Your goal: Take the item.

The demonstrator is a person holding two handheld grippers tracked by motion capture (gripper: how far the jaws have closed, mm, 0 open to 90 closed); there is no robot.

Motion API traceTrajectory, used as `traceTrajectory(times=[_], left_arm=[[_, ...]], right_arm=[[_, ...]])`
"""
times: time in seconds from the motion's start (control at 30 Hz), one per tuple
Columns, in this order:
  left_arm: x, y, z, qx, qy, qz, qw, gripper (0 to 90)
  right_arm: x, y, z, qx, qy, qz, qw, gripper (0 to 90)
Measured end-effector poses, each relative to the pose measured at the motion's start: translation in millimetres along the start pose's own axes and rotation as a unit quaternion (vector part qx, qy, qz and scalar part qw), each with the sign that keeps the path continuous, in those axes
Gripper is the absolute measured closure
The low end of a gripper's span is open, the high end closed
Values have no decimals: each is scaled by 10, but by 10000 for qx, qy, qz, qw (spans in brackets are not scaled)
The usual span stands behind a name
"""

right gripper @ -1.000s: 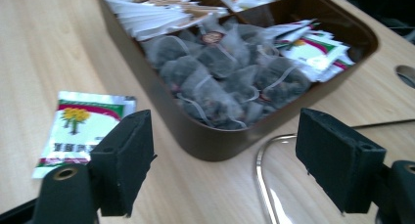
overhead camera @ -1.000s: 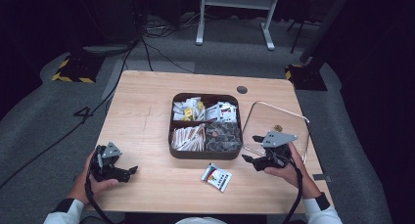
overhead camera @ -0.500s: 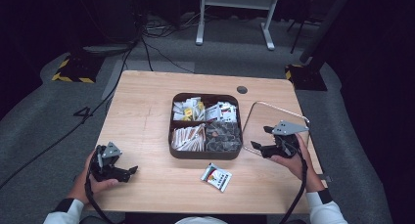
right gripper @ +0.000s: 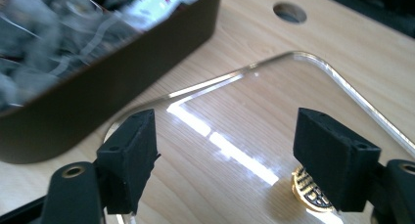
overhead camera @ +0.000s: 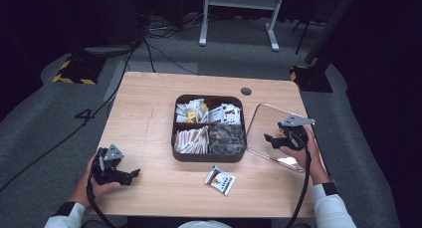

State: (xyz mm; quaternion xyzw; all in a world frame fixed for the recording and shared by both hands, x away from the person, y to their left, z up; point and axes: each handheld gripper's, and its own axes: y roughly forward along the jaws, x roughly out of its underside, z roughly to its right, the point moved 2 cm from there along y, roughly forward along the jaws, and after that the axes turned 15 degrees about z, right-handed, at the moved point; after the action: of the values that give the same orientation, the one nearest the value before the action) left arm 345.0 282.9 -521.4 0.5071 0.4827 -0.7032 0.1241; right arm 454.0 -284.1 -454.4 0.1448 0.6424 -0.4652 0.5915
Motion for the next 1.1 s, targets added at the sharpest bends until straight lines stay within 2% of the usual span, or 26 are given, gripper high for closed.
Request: traceTrajectory(times=[0.17, 0.23, 0.3, 0.5, 0.67, 0.9, 0.97, 1.1], left_arm=[[1, 2, 1, -11, -1, 12, 10000, 4], [1, 2, 1, -10, -2, 13, 10000, 4], [1, 2, 1, -12, -2, 12, 10000, 4], [0, 2, 1, -8, -1, 12, 10000, 4], [0, 3, 2, -9, -6, 15, 10000, 4], [0, 2, 1, -7, -3, 11, 10000, 4], [0, 2, 0, -7, 1, 10, 10000, 4], [0, 3, 1, -6, -7, 15, 10000, 3]], right_arm=[[120, 120, 148, 371, 69, -151, 9992, 285], [165, 158, 223, 384, 235, -214, 9988, 286], [185, 171, 293, 464, 393, -166, 9980, 288], [224, 219, 418, 686, 504, -291, 9959, 281], [278, 269, 477, 702, 578, -417, 9950, 286], [358, 310, 573, 700, 870, -474, 9926, 340], [374, 321, 580, 664, 876, -508, 9926, 359], [400, 319, 596, 763, 891, -533, 9917, 397]])
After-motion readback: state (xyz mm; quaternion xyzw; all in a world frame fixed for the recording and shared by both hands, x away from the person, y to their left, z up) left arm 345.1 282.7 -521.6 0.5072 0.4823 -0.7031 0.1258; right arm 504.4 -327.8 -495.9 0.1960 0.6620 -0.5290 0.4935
